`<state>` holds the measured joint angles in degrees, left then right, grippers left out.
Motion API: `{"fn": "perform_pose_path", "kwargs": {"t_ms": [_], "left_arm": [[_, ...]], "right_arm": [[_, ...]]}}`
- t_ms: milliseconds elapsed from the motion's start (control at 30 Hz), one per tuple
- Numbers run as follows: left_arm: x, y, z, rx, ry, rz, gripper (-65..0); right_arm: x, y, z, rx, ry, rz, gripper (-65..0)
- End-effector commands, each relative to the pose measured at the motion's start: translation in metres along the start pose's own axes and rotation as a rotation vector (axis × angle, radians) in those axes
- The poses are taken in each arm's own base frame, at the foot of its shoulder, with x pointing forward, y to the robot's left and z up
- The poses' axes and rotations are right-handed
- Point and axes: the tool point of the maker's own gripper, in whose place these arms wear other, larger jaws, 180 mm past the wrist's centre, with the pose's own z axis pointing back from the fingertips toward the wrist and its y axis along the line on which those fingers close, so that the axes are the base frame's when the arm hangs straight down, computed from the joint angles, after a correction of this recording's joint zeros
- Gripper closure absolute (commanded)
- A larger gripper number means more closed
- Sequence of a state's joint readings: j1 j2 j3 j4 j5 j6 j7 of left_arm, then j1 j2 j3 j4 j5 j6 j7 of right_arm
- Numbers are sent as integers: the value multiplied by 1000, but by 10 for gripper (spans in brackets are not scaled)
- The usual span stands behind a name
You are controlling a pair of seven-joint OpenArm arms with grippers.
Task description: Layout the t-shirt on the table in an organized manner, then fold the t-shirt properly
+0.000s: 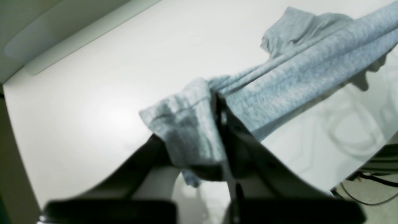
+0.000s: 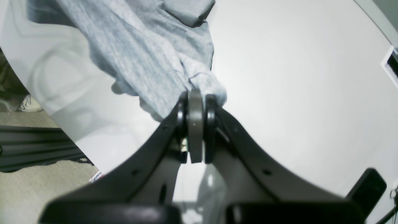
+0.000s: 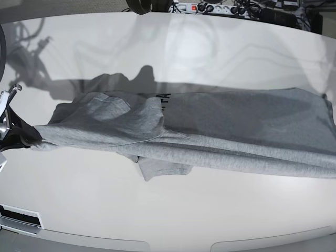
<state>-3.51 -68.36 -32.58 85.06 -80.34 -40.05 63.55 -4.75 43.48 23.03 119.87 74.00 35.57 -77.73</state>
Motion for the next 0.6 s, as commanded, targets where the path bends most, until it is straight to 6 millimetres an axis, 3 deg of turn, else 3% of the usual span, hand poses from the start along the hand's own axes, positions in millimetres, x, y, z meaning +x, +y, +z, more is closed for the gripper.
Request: {"fn": "perform_pose_path", "kwargs": {"t_ms": [0, 100, 167, 267, 367, 467, 567], "left_arm": [[29, 7, 13, 34, -90, -38, 0], [66, 21, 23, 120, -259, -117, 0], [96, 33, 40, 211, -326, -207, 0], [148, 55, 88, 389, -404, -256, 0], [184, 57, 133, 491, -433, -345, 0], [206, 51, 161, 536, -459, -394, 0], [207, 49, 164, 528, -448, -392, 0]], "right_arm": [[9, -13, 8, -54, -17, 39, 0], [45, -37, 19, -176, -149, 103, 0], [80, -65, 40, -311, -245, 124, 0], [129, -99, 89, -503, -337, 193, 0], [163, -109, 133, -609, -387, 289, 0], [182, -109, 161, -665, -412, 347, 0], [180, -108, 163, -659, -379, 363, 0]]}}
